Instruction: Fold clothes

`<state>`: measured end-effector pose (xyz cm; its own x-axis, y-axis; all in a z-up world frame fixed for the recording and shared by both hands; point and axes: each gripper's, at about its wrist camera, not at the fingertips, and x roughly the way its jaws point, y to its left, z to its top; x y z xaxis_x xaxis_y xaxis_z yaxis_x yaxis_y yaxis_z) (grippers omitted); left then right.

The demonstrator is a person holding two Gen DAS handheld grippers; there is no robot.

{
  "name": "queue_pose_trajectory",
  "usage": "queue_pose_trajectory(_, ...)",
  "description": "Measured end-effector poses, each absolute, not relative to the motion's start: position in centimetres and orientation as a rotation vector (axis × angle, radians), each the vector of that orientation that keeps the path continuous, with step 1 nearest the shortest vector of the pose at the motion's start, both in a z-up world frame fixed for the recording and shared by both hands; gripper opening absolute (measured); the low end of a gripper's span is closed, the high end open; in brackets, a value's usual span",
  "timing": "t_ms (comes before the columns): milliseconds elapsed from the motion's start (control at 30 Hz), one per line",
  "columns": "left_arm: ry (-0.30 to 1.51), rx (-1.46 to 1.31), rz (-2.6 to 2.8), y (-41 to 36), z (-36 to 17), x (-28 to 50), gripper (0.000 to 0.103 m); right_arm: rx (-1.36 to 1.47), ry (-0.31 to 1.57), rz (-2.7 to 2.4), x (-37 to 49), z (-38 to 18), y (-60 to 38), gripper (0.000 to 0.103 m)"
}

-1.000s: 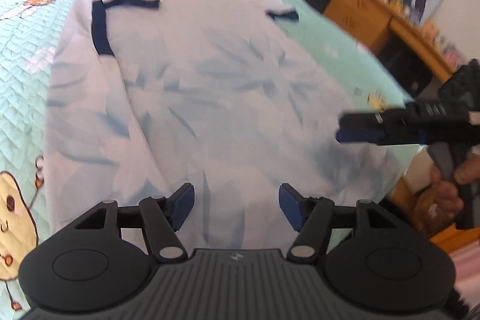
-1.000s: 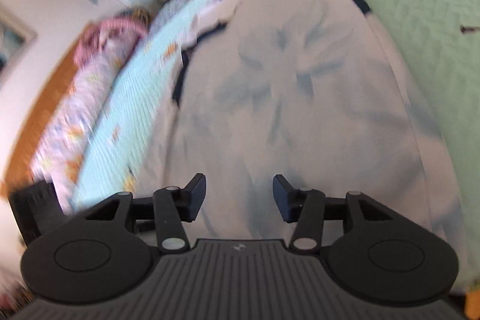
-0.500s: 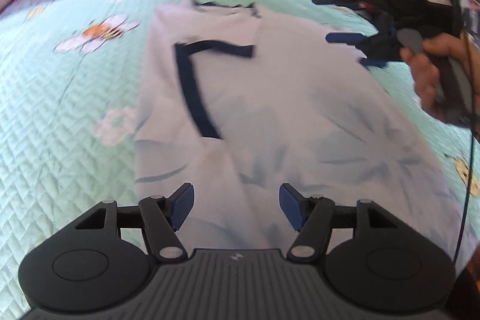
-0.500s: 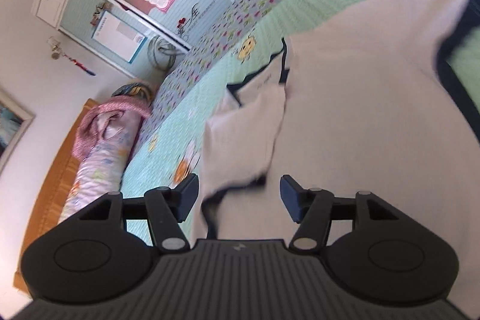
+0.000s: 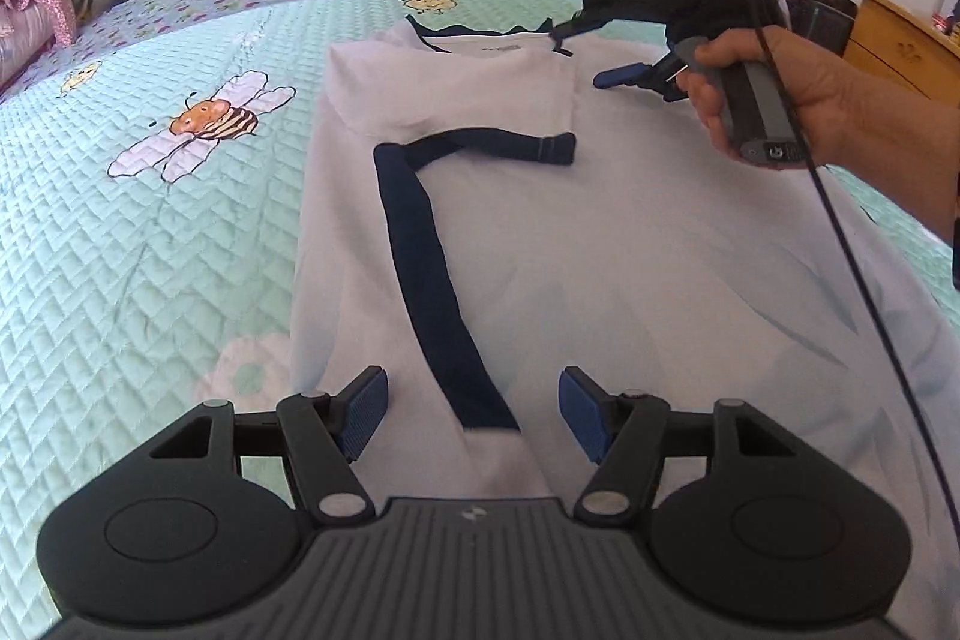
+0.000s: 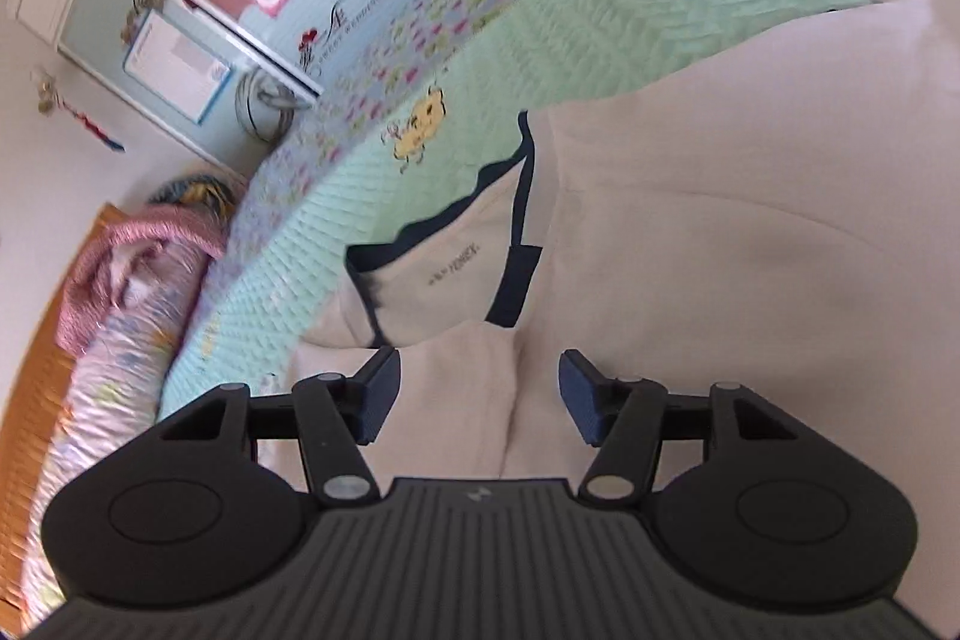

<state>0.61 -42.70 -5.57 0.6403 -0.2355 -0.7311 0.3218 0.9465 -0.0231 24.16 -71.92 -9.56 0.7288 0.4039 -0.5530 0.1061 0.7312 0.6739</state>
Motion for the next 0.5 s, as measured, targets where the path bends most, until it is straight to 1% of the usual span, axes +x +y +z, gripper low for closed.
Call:
queue_pose_trajectory(200,0.796,0.178,-0.298,-44.6,-5.5,4.1,0.067,0.733,0.724,0.206,25.5,-10.4,-71.9,0.060)
queue_pose_trajectory(233,0.795,0.197,-0.289,-45.0,-5.7,4.7,0.067,0.733,0.721,0.216,25.7,-10.5,-72.0,0.057)
queue_pose_trajectory(267,0.793,0.213,-0.279,-45.3,-5.9,5.3,0.067,0.717,0.726,0.232,25.9,-10.5,-71.8,0.049)
queue_pose_trajectory(300,0.786,0.224,-0.269,-45.5,-6.0,5.7,0.067,0.695,0.738,0.249,26.0,-10.5,-71.5,0.046)
queue_pose_trajectory(333,0.781,0.231,-0.261,-45.7,-6.1,6.2,0.067,0.666,0.748,0.258,26.1,-10.6,-71.2,0.039)
queue_pose_trajectory(367,0.781,0.231,-0.258,-45.8,-6.1,6.4,0.067,0.642,0.753,0.261,26.2,-10.6,-71.0,0.036)
queue_pose_trajectory(433,0.782,0.232,-0.253,-46.1,-6.2,7.0,0.067,0.634,0.752,0.269,26.1,-10.6,-71.1,0.035)
queue_pose_trajectory(500,0.782,0.233,-0.247,-46.3,-6.3,7.6,0.067,0.635,0.760,0.270,26.3,-10.6,-71.4,0.026)
